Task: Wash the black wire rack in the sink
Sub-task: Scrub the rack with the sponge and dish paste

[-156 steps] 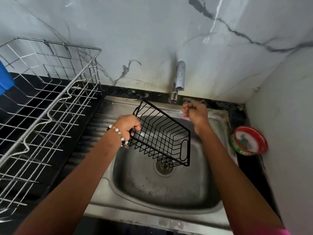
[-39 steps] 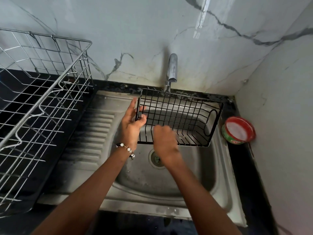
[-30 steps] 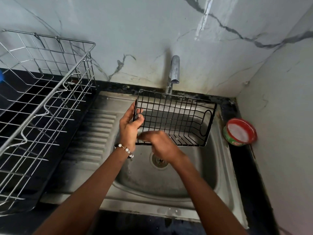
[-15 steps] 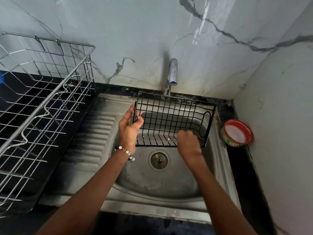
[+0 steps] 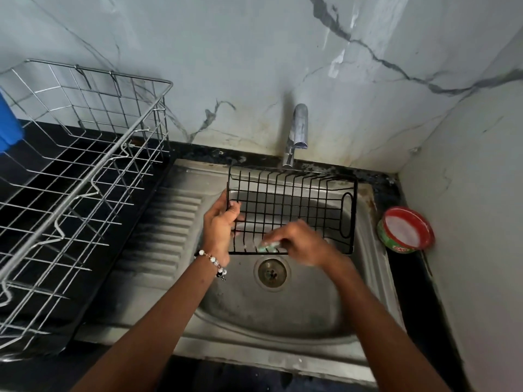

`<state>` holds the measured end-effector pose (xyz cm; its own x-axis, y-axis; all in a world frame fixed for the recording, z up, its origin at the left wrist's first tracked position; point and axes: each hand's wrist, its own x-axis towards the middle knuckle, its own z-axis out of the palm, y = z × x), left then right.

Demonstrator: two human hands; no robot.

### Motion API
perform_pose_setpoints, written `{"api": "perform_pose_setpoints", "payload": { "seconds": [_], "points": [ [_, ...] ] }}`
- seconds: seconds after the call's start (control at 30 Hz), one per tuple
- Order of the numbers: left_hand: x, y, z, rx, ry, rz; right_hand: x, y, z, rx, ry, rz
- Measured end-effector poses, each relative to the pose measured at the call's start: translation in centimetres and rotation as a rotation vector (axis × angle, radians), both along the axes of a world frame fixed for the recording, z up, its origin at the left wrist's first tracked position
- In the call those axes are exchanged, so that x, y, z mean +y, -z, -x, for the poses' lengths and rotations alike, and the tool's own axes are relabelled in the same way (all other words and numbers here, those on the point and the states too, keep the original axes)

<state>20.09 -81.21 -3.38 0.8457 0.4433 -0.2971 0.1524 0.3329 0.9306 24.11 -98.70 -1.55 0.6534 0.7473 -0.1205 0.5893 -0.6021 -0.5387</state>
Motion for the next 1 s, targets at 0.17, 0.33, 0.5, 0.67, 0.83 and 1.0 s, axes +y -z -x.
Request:
{"api": "perform_pose_setpoints", "payload": {
  "seconds": [0.17, 0.33, 0.5, 0.67, 0.83, 1.0],
  "points": [
    [0.7, -1.0, -0.1, 0.119, 0.106, 0.101, -0.9, -1.5, -3.0, -0.197, 0.233, -0.014],
    [0.2, -1.6, -0.4, 0.191, 0.243, 0.056, 3.6, -0.5, -3.6, -0.567, 0.116, -0.007],
    [0.7, -3.1, -0.7, 0.169, 0.254, 0.018, 4.2, 2.0, -1.4, -0.524, -0.258, 0.115],
    [0.9, -2.5, -0.4, 0.210, 0.291, -0.012, 1.8, 1.5, -3.8, -0.548, -0.234, 0.109],
    [1.1, -3.0, -1.1, 0.200, 0.324, -0.054, 3.5, 1.5, -2.9, -0.447, 0.203, -0.062],
    [1.6, -3.1, -1.1, 0.227, 0.316, -0.086, 2.8, 2.4, -1.3, -0.327, -0.332, 0.024]
  ]
}}
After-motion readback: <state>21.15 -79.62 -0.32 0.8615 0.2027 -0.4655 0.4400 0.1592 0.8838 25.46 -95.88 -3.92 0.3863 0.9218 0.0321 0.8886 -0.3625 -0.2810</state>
